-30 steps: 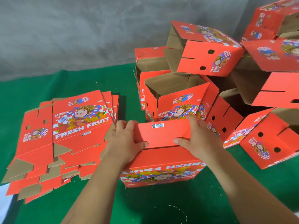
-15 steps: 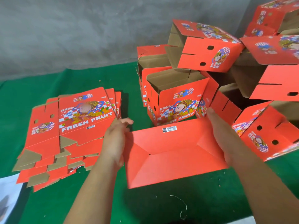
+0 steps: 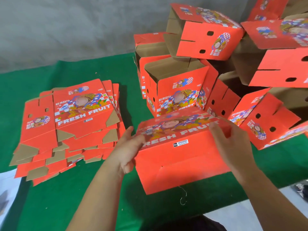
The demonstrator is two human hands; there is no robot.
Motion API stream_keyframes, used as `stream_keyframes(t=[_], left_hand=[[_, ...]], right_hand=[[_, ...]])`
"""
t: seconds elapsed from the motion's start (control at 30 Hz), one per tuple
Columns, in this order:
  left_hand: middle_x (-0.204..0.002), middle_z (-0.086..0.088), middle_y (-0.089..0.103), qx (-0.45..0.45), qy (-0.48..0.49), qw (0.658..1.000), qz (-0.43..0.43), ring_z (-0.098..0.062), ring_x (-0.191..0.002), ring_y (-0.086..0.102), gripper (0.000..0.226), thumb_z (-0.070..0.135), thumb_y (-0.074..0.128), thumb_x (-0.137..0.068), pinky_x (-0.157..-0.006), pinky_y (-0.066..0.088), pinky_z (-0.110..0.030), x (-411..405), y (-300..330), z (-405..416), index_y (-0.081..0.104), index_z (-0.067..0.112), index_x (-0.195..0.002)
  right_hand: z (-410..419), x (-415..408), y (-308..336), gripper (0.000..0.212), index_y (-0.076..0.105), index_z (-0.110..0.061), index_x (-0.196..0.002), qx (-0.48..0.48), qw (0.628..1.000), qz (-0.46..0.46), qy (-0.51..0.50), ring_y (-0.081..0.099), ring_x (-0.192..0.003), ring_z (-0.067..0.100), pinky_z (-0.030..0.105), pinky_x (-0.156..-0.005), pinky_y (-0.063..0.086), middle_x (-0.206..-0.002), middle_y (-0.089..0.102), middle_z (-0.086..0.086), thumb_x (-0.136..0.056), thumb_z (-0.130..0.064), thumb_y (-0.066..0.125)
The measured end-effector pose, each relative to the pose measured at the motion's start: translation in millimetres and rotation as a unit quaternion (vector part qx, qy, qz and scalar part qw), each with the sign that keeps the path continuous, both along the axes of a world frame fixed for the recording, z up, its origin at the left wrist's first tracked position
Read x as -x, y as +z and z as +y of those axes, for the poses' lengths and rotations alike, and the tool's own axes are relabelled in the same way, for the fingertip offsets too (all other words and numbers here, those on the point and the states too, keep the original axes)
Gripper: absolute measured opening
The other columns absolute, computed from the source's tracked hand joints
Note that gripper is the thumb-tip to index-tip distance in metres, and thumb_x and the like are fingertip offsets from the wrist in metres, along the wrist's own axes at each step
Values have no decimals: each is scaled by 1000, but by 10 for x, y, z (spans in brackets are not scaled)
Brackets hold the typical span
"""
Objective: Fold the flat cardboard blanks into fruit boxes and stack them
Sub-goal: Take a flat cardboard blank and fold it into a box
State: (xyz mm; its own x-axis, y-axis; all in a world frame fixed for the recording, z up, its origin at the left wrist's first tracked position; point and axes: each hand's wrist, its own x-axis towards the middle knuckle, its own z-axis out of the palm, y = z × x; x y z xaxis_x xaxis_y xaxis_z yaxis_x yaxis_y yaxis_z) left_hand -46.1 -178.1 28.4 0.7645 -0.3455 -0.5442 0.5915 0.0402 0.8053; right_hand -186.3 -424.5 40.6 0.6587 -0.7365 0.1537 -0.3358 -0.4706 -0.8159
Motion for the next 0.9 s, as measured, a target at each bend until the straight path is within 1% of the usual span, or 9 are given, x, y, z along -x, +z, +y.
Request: stream_keyframes(t=[0.17, 0.27, 0.33, 0.4, 0.47, 0.6, 0.73, 0.8, 0.9], left_hand=[[-130, 7, 69, 67, 67, 983, -159, -20, -115, 70, 81, 11, 78, -76, -82, 61, -43, 86, -247, -44, 45, 42, -143], [-130, 10, 67, 65, 62, 978, -187, -20, -112, 71, 101, 21, 85, -77, -69, 62, -42, -70, -320, -8, 25, 43, -156], [-117, 8, 72, -22, 3, 976, -215, -14, -105, 72, 112, 29, 88, -75, -74, 61, -36, -182, -383, 21, 16, 35, -160], [-119, 2, 72, -102, -76, 970, -205, -15, -109, 70, 118, 41, 88, -74, -96, 56, -41, -230, -441, 22, 11, 29, -163], [-119, -1, 73, -118, -120, 966, -195, -19, -111, 71, 107, 37, 89, -78, -97, 56, -42, -229, -513, -19, 22, 21, -160], [-99, 9, 79, -74, -106, 973, -193, -10, -87, 76, 75, 0, 81, -82, -66, 60, -24, -144, -619, -137, 40, 6, -145], [-113, 6, 76, -45, -147, 950, -273, -10, -99, 74, 76, 5, 83, -83, -76, 59, -21, 17, -631, -211, 45, 22, -146], [-119, 15, 71, -64, -193, 911, -358, 0, -104, 68, 91, 4, 80, -85, -84, 56, -18, 58, -646, -282, 31, 29, -157], [-114, 7, 61, -118, -311, 858, -392, -9, -109, 64, 117, 11, 76, -89, -101, 55, -38, 127, -704, -510, -9, 50, -159]], right_hand=[[-12, 211, -215, 60, 50, -35, -138, -40, 988, -119, 90, 63, -97, -11, 14, -76, 53, -115, 58, -41, -80, -42, 61], [-111, 245, -445, 76, 36, -51, -144, -8, 987, -22, 157, 68, -98, -1, 35, -79, 60, -122, 54, -42, -80, -29, 72], [-130, 237, -625, 97, 18, -54, -154, -22, 983, 44, 179, 70, -99, 5, 39, -85, 58, -124, 52, -45, -86, -9, 72], [-136, 210, -801, 114, -6, -47, -159, -74, 974, 89, 196, 64, -119, 9, 35, -100, 51, -138, 51, -33, -87, 1, 69], [-165, 169, -926, 120, -16, -35, -161, -112, 971, 112, 180, 50, -139, 16, 39, -115, 41, -156, 42, -6, -87, 0, 72], [-265, 106, -963, 118, -8, -45, -157, -154, 976, 77, 134, 57, -114, -17, 11, -91, 49, -137, 53, -14, -86, -9, 79], [-357, 110, -913, 104, 23, -36, -157, -172, 981, 64, 58, 52, -111, -15, 33, -92, 50, -137, 46, 2, -72, -32, 85], [-384, 133, -913, 97, 31, -41, -150, -147, 989, 31, 14, 44, -120, -3, 28, -88, 45, -134, 44, -2, -67, -45, 81], [-374, 191, -1014, 119, -2, -53, -156, -135, 982, -62, -114, 26, -143, 12, 38, -108, 32, -158, 17, 0, -80, -30, 86]])
